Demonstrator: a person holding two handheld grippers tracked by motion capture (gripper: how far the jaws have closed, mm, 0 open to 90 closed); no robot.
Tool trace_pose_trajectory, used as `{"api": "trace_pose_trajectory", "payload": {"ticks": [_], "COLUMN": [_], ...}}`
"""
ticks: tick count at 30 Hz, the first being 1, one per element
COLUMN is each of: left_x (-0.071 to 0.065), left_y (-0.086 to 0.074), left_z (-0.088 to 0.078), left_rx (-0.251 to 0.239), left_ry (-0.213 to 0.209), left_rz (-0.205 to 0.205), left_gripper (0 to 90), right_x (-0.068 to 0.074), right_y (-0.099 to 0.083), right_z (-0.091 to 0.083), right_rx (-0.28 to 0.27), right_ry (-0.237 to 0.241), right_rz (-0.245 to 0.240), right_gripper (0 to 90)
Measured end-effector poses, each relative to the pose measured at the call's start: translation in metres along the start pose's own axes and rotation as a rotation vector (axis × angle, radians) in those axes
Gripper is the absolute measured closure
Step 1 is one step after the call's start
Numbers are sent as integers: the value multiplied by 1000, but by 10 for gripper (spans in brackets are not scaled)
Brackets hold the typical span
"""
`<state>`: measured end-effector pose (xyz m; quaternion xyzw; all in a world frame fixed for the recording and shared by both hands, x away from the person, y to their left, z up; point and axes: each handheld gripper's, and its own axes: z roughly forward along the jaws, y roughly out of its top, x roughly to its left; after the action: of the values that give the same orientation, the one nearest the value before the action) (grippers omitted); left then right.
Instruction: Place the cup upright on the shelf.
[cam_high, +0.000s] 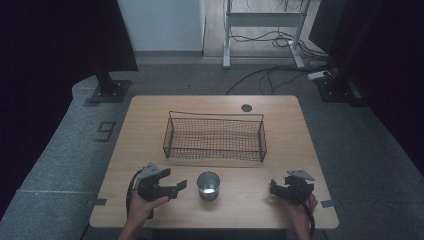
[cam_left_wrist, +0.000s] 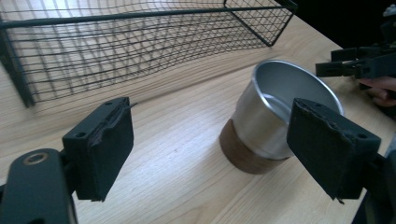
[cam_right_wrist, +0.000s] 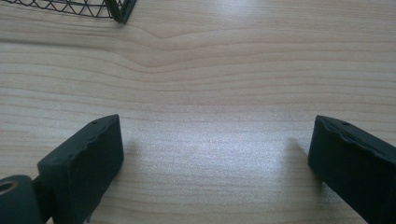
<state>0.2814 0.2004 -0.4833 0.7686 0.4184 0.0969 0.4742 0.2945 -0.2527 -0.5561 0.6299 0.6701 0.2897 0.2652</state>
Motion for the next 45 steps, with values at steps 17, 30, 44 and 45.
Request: {"api": "trace_pose_trajectory", "payload": {"ticks": [17,30,44,45], "left_x": [-29,-41,-58,-59], "left_y": [15,21,18,18], "left_z": [22,39,57,58], "left_rx": [34,62,112,115], "left_ry": [-45,-68,-67,-67], "left_rz": [56,78,121,123], "left_gripper": [144,90,25,24], "right_x": [0,0,0,0], "right_y": [0,0,0,0], "right_z": [0,0,0,0], "right_rx": [-1,-1,-3,-3], "right_ry": [0,0,0,0], "right_rz": [0,0,0,0], "right_gripper": [37,39,42,42]}}
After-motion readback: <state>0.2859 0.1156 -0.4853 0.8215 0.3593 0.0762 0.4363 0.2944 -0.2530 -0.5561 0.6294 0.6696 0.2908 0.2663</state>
